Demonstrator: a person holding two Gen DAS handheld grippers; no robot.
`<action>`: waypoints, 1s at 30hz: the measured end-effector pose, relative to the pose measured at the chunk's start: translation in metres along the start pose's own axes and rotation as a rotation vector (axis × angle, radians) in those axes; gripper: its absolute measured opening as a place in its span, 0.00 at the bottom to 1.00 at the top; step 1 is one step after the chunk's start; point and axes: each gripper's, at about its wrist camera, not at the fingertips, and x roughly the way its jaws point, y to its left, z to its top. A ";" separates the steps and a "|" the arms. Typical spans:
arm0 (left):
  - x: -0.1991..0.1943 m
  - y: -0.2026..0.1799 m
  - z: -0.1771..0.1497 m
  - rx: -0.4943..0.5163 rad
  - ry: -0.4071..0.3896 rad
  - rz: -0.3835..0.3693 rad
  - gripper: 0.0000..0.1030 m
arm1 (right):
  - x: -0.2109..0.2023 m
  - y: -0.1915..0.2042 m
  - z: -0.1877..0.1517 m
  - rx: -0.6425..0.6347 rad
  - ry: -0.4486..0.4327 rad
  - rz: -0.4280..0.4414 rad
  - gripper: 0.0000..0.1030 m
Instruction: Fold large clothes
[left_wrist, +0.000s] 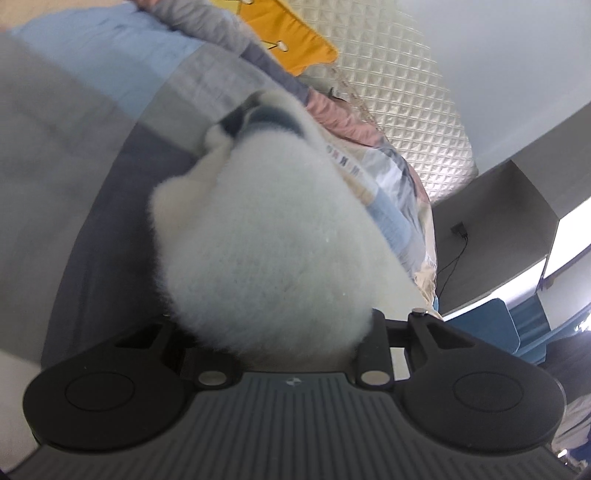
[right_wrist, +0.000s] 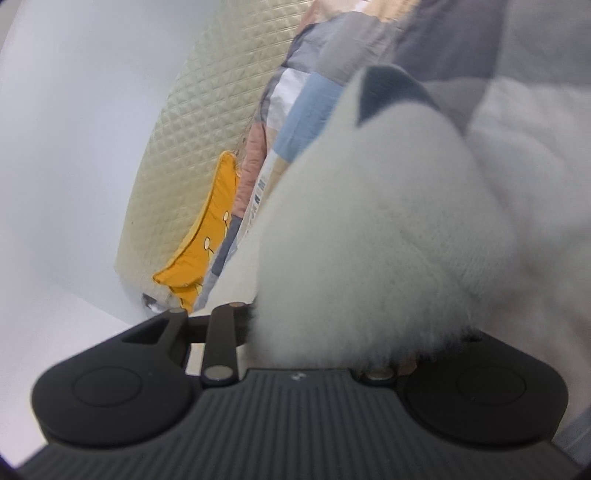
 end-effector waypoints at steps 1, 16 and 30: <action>-0.001 0.003 -0.002 -0.011 -0.002 -0.003 0.37 | -0.001 -0.003 -0.002 0.014 -0.006 0.003 0.42; -0.086 -0.033 -0.023 -0.001 0.032 0.137 0.47 | -0.068 0.005 -0.018 0.083 -0.039 -0.123 0.48; -0.258 -0.204 -0.032 0.453 -0.120 0.178 0.47 | -0.206 0.184 -0.006 -0.307 -0.222 -0.007 0.48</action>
